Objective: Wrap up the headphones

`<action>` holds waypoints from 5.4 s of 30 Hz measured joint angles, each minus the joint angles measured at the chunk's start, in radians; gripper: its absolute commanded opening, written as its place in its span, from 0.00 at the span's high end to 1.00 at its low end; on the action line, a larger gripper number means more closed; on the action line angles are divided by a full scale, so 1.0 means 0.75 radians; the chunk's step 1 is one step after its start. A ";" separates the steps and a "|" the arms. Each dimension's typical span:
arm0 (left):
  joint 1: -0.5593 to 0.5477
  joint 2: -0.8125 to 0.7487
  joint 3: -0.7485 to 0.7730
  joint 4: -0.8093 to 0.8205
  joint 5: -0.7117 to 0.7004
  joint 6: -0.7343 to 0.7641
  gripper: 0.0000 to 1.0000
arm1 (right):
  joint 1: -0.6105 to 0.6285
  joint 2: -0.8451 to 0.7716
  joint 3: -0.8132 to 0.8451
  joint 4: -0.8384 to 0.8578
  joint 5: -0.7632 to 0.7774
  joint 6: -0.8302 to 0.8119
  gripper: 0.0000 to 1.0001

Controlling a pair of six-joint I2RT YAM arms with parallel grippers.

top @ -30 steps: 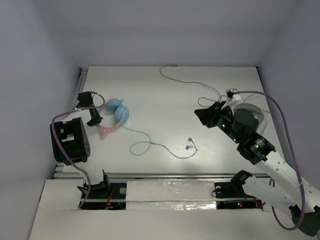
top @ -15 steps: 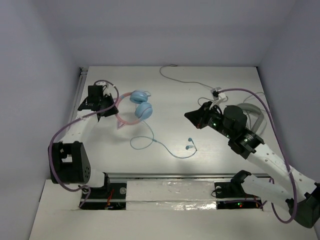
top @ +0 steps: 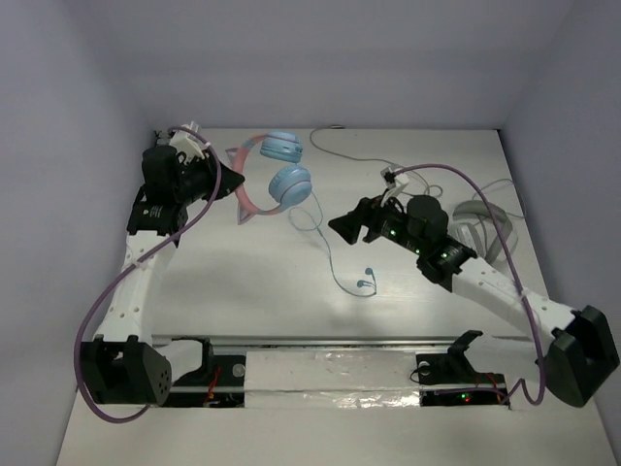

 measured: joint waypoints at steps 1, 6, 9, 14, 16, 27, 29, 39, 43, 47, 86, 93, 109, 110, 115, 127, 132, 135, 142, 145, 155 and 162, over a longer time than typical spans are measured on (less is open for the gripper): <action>-0.002 -0.009 -0.001 0.014 0.028 -0.015 1.00 | 0.000 0.043 -0.004 0.037 -0.019 0.004 0.19; -0.009 -0.077 -0.055 0.114 0.144 -0.109 1.00 | 0.000 0.272 -0.004 0.162 -0.052 0.011 0.18; -0.009 -0.130 -0.104 0.162 0.202 -0.157 1.00 | 0.000 0.376 0.009 0.179 -0.038 0.007 0.18; -0.009 -0.197 -0.136 0.199 0.267 -0.205 1.00 | 0.000 0.504 0.076 0.243 -0.018 -0.011 0.19; -0.009 -0.217 -0.137 0.211 0.285 -0.219 1.00 | 0.000 0.539 0.104 0.271 -0.008 -0.018 0.20; -0.009 -0.254 -0.156 0.277 0.333 -0.309 1.00 | 0.000 0.668 0.166 0.457 -0.052 -0.042 0.30; -0.009 -0.254 -0.156 0.284 0.333 -0.322 1.00 | 0.000 0.691 0.167 0.489 -0.079 -0.039 0.34; -0.009 -0.270 -0.172 0.375 0.322 -0.423 1.00 | 0.000 0.816 0.178 0.693 -0.214 0.055 0.94; -0.015 -0.282 -0.253 0.512 0.312 -0.529 1.00 | 0.000 0.836 0.181 0.732 -0.260 0.112 1.00; -0.027 -0.278 -0.390 0.712 0.269 -0.698 1.00 | 0.015 0.836 0.181 0.766 -0.286 0.151 1.00; -0.908 -0.100 -0.225 -0.133 -1.400 -0.088 1.00 | 0.690 0.225 0.261 -0.541 0.352 0.065 1.00; -0.946 -0.001 -0.183 -0.344 -1.305 0.120 1.00 | 0.690 0.235 0.444 -0.883 0.454 -0.053 1.00; -1.077 0.000 -0.136 -0.473 -1.206 0.355 1.00 | 0.674 0.430 0.672 -1.323 0.848 -0.166 0.96; -1.080 -0.003 -0.140 -0.467 -1.185 0.359 1.00 | 0.667 0.427 0.672 -1.330 0.864 -0.163 0.93; -1.081 -0.036 -0.186 -0.440 -1.071 0.364 1.00 | 0.568 0.382 0.669 -1.299 0.935 -0.151 0.86; -1.081 -0.106 -0.251 -0.341 -0.775 0.401 1.00 | 0.404 0.353 0.668 -1.066 0.948 -0.227 0.70; -1.081 -0.169 -0.251 -0.322 -0.729 0.403 1.00 | 0.342 0.366 0.622 -0.980 0.962 -0.230 0.72; -1.081 -0.194 -0.251 -0.312 -0.696 0.403 1.00 | 0.295 0.368 0.561 -0.910 0.963 -0.213 0.76; -1.078 -0.232 -0.251 -0.283 -0.570 0.398 1.00 | 0.143 0.382 0.408 -0.688 0.897 -0.152 0.75; -1.061 -0.251 -0.248 -0.254 -0.533 0.380 1.00 | 0.128 0.380 0.318 -0.555 0.799 -0.145 0.75; -1.047 -0.242 -0.023 -0.321 -0.710 0.342 1.00 | 0.009 0.293 -0.019 -0.139 0.457 -0.028 0.68; -1.010 -0.231 0.143 -0.350 -0.802 0.306 1.00 | -0.064 0.274 -0.180 0.122 0.291 0.123 0.46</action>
